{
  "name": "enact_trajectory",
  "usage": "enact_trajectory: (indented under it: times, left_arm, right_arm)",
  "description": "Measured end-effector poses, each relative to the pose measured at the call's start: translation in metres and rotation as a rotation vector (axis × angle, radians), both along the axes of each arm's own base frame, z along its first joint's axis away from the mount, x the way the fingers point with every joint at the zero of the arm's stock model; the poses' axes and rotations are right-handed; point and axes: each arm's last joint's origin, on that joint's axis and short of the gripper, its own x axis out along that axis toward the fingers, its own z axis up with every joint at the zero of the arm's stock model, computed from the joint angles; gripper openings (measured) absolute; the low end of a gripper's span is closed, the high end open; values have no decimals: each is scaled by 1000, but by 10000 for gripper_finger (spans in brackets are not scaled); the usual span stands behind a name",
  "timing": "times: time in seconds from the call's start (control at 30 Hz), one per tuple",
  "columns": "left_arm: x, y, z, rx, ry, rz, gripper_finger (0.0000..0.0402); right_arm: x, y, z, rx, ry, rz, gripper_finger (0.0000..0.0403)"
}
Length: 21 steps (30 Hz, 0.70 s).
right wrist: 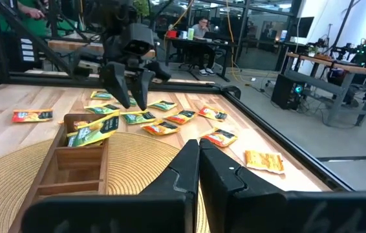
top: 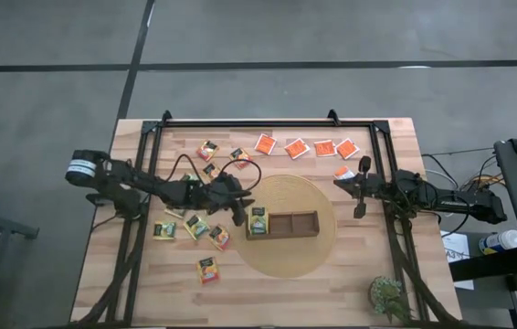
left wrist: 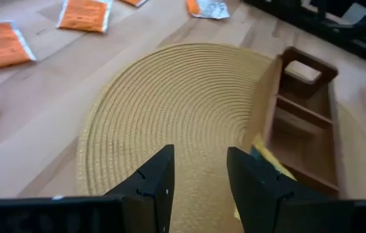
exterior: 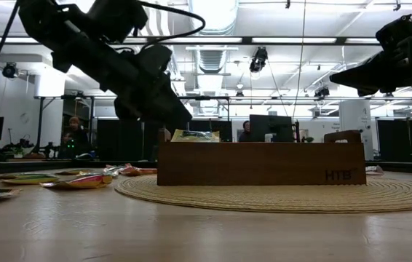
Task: Pick & Place Tea
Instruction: Put the green tea bag into the left section of the wooden organizer
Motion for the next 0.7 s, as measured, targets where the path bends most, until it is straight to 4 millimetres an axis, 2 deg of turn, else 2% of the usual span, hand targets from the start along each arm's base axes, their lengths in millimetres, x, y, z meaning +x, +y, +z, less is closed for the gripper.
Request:
enact_trajectory:
  times: [0.4, 0.7]
  left_arm:
    - [0, -2, -1, -61, -1, -55, 135]
    - [14, -4, -18, -112, 66, -115, 135]
  right_arm:
    - [0, 0, 0, 0, 0, 0, 8]
    - [0, 0, 0, 0, 0, 0, 9]
